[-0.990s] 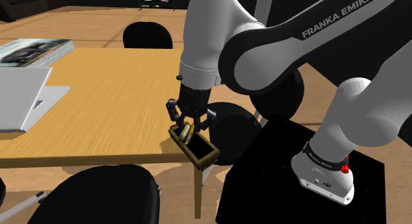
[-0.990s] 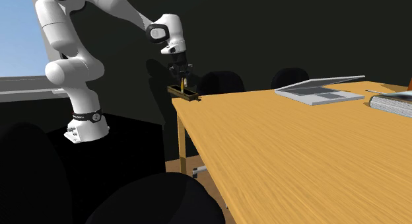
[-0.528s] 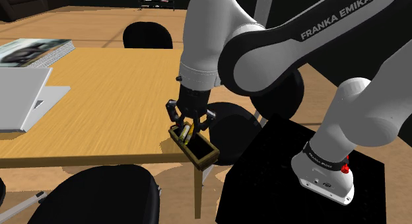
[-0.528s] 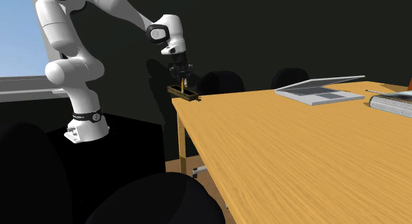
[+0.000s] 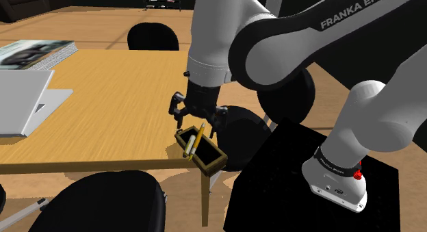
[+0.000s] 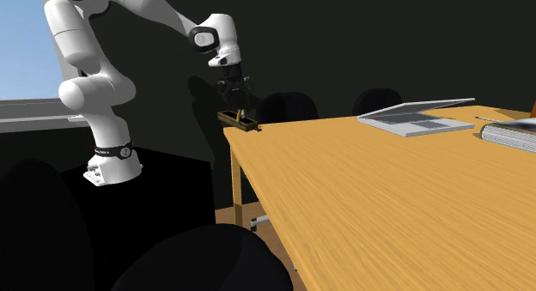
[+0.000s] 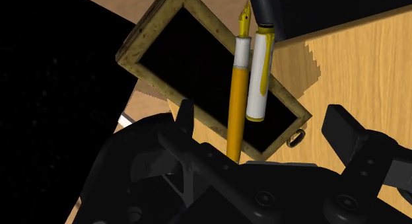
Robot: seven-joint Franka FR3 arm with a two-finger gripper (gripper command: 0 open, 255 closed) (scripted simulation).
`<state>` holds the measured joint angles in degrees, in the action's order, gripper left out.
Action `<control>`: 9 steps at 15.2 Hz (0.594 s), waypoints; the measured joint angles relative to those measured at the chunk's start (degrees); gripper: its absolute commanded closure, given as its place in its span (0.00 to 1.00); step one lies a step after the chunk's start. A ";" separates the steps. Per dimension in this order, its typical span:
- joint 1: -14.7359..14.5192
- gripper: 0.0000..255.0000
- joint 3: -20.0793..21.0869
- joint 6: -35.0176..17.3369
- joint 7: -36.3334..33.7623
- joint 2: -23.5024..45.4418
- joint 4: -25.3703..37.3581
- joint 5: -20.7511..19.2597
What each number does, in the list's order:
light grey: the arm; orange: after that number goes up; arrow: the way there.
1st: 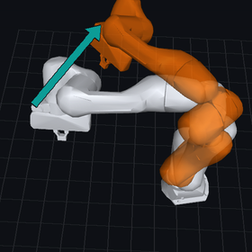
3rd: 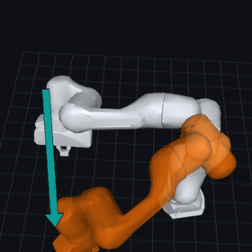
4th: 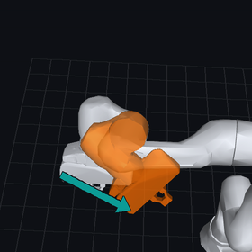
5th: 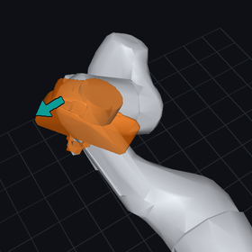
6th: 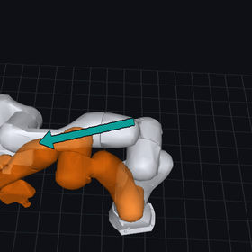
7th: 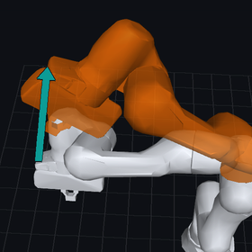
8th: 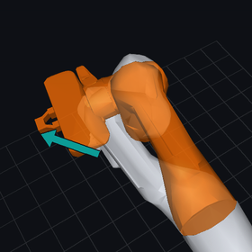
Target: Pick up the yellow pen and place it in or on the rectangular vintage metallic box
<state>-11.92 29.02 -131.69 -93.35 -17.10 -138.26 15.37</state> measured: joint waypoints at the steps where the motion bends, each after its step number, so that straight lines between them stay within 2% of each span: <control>1: -0.26 0.00 -0.37 1.73 0.13 -1.49 0.31 0.43; 3: -0.27 0.00 -1.07 4.40 0.43 -2.86 1.59 0.55; 9: -0.18 0.00 -1.25 5.40 0.43 -3.00 2.38 0.41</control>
